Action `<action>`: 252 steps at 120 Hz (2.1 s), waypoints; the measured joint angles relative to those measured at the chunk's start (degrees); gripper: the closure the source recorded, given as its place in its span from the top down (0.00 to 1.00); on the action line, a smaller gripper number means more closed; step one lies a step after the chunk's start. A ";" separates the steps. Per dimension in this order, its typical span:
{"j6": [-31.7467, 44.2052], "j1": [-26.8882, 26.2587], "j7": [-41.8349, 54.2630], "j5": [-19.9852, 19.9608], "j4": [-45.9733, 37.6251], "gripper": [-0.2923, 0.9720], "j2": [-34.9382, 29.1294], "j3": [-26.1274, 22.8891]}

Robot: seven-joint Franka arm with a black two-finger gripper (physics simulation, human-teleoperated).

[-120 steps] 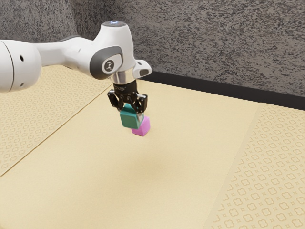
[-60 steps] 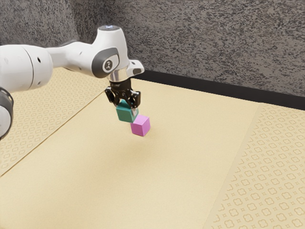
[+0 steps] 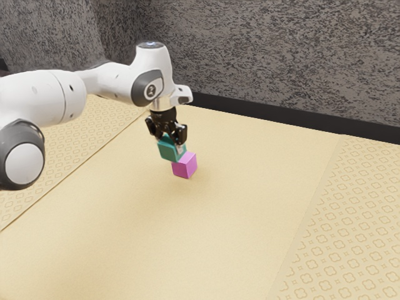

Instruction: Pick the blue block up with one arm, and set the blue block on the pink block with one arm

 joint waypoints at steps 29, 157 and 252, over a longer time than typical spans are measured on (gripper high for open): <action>-1.41 0.19 2.93 0.00 3.51 0.49 2.03 0.38; -3.75 -0.43 2.71 -1.01 15.07 0.49 10.27 0.46; -4.25 -0.25 1.84 -1.42 17.15 0.71 10.48 -0.29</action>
